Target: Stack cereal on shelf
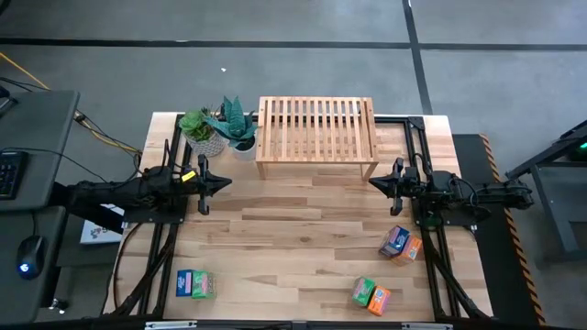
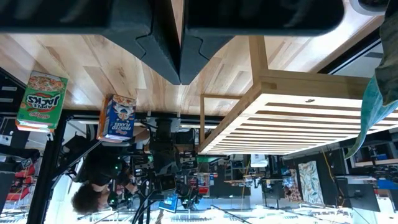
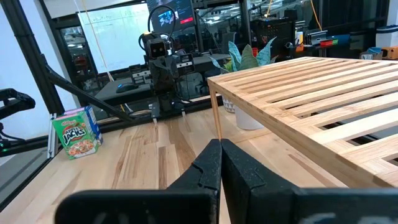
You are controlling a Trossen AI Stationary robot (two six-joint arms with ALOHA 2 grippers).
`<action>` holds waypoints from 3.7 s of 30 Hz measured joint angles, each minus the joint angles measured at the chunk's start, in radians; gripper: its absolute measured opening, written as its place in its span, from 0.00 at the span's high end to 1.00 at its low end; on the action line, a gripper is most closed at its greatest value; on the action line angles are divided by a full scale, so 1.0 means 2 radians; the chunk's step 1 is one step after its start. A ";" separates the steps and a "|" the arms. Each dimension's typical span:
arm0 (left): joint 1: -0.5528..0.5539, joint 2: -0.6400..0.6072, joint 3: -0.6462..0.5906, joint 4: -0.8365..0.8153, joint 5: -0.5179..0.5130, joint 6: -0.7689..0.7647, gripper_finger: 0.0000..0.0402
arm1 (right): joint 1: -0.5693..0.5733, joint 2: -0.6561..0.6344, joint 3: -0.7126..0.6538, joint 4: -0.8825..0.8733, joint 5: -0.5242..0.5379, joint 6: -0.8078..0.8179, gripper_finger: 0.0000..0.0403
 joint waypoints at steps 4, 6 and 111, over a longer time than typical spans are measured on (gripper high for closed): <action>0.000 0.000 0.000 0.000 0.000 0.000 1.00 | 0.000 0.000 0.000 0.000 0.000 0.000 1.00; 0.000 0.000 0.000 0.000 0.000 0.000 1.00 | 0.000 0.000 0.000 0.000 0.000 0.000 1.00; -0.491 0.695 0.629 -0.545 0.015 -0.483 0.97 | 0.000 0.000 0.000 0.000 0.000 0.000 1.00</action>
